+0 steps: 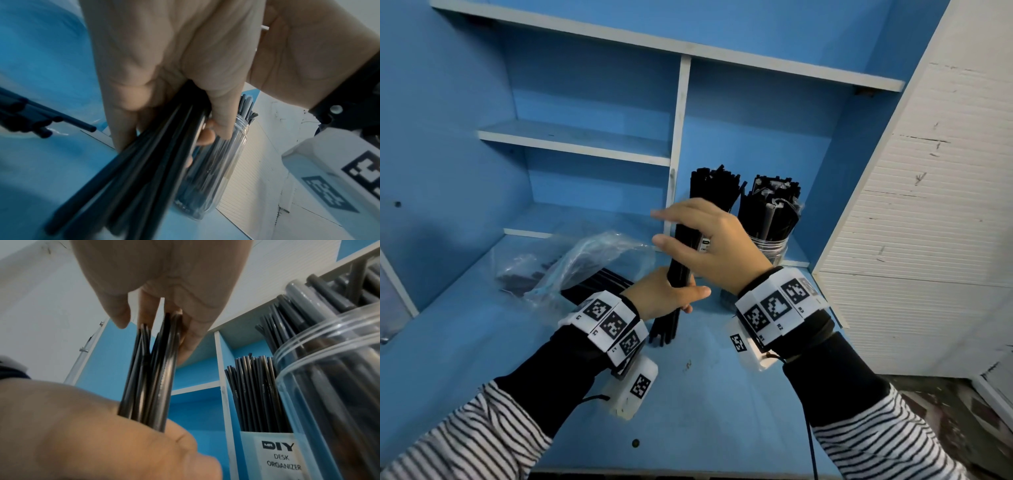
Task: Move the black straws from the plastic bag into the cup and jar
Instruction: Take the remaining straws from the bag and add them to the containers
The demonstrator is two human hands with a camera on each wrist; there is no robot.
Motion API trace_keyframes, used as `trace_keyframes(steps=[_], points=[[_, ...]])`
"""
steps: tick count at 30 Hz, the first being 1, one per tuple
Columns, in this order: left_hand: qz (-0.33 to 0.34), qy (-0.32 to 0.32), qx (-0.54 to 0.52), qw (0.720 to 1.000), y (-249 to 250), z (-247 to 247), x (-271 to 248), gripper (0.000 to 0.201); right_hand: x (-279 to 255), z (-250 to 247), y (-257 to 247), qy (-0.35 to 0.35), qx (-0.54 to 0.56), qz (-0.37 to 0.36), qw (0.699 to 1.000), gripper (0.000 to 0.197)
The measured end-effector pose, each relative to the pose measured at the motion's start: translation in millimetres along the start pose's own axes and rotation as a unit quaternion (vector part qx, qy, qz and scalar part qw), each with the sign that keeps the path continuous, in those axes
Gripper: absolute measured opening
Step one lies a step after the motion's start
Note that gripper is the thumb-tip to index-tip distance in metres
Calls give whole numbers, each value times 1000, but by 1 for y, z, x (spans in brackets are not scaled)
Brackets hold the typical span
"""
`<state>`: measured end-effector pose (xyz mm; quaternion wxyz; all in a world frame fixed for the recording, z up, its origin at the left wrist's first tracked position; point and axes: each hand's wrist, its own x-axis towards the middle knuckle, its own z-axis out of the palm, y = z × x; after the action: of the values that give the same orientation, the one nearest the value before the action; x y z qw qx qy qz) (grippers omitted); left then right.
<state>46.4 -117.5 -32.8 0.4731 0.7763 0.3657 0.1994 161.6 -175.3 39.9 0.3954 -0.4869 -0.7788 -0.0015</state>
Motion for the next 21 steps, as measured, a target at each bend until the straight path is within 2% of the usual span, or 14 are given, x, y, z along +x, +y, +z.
trace_keyframes(steps=[3,5,7,10,11,13,14,17,19,21], points=[[26,18,-32,999,8,-3,-4,32,-2,-14,0,47,32,52,997,74],[47,6,-79,996,18,-5,-10,31,-5,-21,-1,63,96,119,986,82],[65,-40,-93,993,28,-8,-15,27,-8,-25,0,2,113,156,981,75],[53,-186,-58,979,41,-12,-23,30,-13,-24,0,-125,133,156,971,54],[48,-223,-55,972,43,-12,-24,33,-13,-22,-1,-135,133,143,971,41],[39,-240,-64,968,45,-11,-23,35,-13,-23,-4,-115,167,135,970,14],[43,-233,-71,969,48,-10,-23,34,-12,-25,-3,-104,182,139,968,6],[105,-173,-91,975,59,-4,-18,32,-7,-40,-1,-74,147,149,975,10],[149,-70,-116,980,65,-1,-13,23,0,-54,-2,-46,118,150,981,11],[180,12,-151,972,69,2,-3,26,8,-71,-1,4,92,148,985,13]])
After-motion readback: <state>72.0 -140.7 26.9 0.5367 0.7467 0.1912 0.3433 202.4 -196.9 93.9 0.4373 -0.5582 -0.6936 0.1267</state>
